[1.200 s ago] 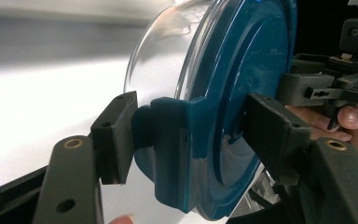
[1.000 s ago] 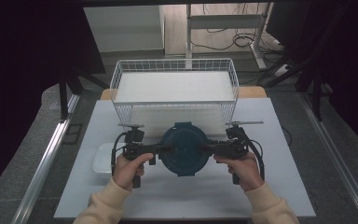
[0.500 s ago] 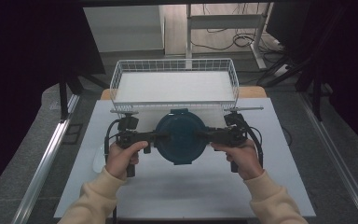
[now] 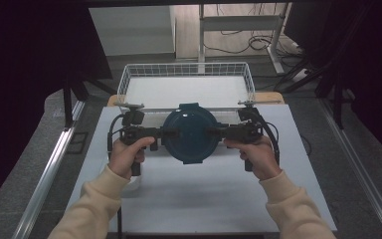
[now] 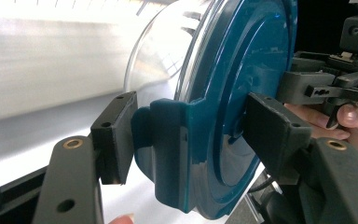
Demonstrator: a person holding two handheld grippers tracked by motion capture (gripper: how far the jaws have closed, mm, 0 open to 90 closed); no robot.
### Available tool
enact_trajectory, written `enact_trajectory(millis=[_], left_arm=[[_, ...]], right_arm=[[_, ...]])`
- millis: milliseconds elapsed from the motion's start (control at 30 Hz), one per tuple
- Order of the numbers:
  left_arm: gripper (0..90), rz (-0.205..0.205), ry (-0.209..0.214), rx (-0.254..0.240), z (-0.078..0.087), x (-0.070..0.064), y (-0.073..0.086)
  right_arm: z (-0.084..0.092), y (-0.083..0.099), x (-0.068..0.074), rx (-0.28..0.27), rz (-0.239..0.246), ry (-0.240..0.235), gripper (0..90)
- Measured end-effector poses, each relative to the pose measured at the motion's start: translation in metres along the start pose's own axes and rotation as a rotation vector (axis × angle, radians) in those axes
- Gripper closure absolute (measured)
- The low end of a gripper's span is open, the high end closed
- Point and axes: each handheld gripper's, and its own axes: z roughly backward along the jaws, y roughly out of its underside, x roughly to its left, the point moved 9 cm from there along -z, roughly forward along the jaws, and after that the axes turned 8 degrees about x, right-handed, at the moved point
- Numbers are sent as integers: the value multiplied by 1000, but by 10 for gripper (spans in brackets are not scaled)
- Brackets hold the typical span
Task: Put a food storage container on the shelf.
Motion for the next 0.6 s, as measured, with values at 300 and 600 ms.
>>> enact_trajectory(millis=[300, 600], left_arm=[[368, -18, -18, 2, 7, -4, -20], [365, -30, -12, -6, 14, -10, -42]], right_arm=[[3, -20, 2, -3, -7, -9, 383], [11, -40, 4, -16, 0, 1, 383]])
